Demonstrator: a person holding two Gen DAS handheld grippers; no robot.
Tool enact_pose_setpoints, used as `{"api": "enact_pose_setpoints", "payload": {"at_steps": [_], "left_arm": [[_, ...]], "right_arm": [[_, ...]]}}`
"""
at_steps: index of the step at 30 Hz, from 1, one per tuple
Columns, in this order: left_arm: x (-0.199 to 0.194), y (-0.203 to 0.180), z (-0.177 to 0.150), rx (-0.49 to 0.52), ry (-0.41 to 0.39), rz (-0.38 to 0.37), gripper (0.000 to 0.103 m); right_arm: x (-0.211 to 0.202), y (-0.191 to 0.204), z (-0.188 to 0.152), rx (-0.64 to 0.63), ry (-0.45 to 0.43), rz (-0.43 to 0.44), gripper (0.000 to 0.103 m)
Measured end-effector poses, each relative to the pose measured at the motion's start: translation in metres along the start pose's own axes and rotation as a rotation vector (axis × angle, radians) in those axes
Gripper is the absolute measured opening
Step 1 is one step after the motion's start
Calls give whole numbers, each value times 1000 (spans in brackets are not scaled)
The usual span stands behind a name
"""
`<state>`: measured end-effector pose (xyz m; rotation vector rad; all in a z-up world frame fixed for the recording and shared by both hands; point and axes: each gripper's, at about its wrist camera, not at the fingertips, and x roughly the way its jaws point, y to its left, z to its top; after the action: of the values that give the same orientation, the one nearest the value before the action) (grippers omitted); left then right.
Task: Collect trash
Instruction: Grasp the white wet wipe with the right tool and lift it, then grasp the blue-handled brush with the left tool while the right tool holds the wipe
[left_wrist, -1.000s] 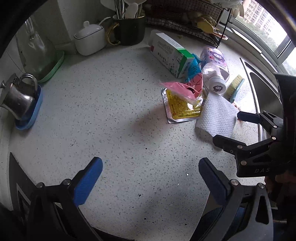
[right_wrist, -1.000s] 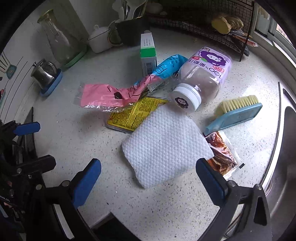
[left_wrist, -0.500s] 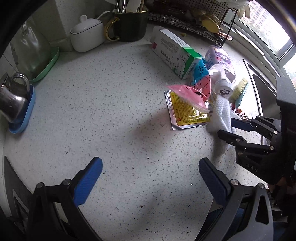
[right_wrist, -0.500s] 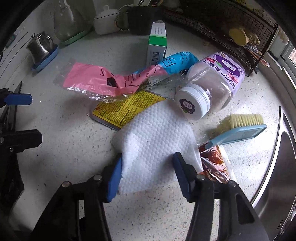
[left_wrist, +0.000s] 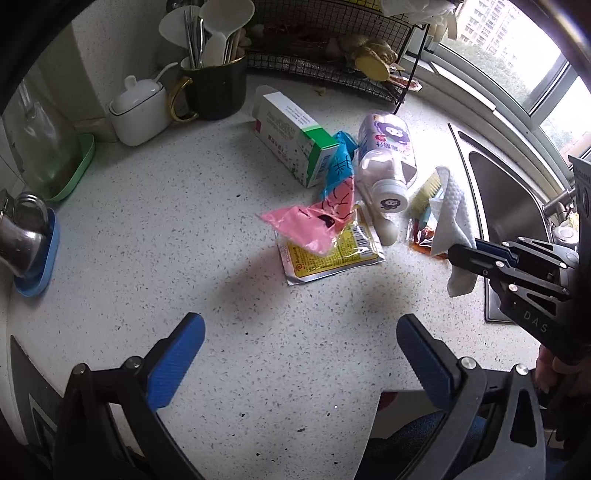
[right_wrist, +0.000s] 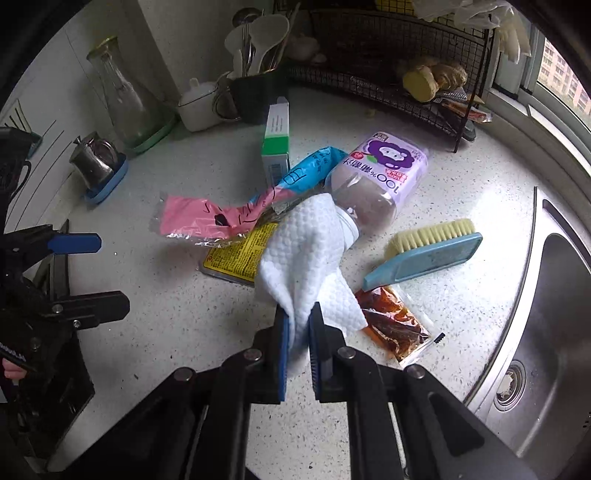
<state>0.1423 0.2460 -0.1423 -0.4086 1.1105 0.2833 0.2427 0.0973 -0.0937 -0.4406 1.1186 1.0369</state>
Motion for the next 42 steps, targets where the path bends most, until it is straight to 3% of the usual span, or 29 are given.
{"api": "enact_pose_setpoints", "payload": {"at_steps": [8,18,24,27,29,35,38,42], "left_arm": [[1,-57,28,125,-12,-69,103],[26,-124,55,283,22,-160,103],[51,-155,87,425,38,-151,103],[64,-168,104,492,52,-171,90],[74,-176,114,535,72,-183,75],[110,-194,128,646,148,-191,57],[127,-202,132,673,181,-199,48],[142,-211,134,695,192,-174,48]], "right_arm": [[-46,-42,-23,117,-72,-91,9],[-76,-81,-58,290,-96,-180,9],[-86,-98,-66,368,-110,-210,9],[-86,-107,-68,407,-110,-224,9],[-85,-113,-68,430,-107,-232,9],[-80,-128,-65,474,-95,-248,9],[-75,-132,-61,483,-88,-254,9],[-69,-138,-59,495,-73,-257,9]]}}
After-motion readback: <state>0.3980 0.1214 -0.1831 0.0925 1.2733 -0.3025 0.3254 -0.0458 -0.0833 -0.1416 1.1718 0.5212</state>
